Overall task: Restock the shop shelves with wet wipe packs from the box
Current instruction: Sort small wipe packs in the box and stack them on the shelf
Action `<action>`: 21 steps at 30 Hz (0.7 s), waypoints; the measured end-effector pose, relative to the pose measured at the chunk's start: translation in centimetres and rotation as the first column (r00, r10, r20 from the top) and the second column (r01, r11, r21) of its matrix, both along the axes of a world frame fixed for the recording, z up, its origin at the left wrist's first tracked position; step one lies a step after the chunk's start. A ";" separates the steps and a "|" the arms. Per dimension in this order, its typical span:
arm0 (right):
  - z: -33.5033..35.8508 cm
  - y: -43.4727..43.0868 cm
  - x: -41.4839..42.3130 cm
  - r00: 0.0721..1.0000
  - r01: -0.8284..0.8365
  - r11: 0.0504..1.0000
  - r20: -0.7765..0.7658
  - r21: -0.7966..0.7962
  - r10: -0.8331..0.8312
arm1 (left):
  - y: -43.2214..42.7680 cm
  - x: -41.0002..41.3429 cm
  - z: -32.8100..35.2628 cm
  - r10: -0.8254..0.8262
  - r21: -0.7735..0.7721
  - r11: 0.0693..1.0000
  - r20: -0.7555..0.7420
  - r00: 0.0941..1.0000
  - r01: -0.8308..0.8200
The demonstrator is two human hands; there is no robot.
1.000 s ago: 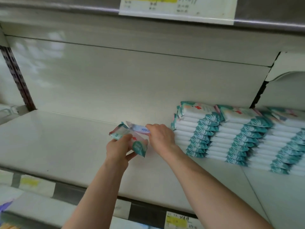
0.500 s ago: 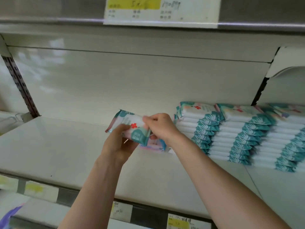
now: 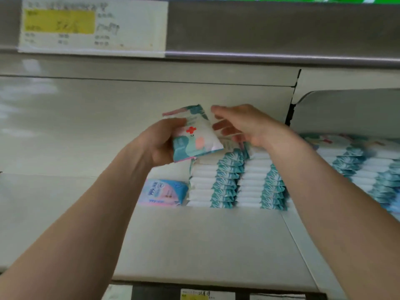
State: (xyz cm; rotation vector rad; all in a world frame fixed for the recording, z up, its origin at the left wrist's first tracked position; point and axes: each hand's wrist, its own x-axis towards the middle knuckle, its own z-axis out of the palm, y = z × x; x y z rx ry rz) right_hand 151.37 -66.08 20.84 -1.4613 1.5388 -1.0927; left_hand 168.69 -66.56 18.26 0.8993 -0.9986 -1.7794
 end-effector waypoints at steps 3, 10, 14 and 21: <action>0.1 -0.3 -0.1 0.991 -0.025 1.000 0.134 0.000 0.025 | -0.2 -0.9 1.2 -0.115 0.048 0.993 0.207 0.971 0.107; -1.5 0.7 -3.5 0.965 0.133 0.990 0.221 0.052 -0.142 | -2.0 -0.1 0.5 -0.120 0.058 0.991 0.041 0.992 0.118; -2.4 1.1 -4.8 0.982 0.188 0.980 -0.012 0.059 -0.188 | -3.1 -2.2 0.7 0.048 -0.086 0.996 0.273 0.961 -0.025; -3.9 0.8 -5.3 0.923 0.206 0.977 -0.320 -0.061 -0.215 | -4.3 -4.7 -0.3 0.292 -0.348 0.935 0.642 0.709 -0.069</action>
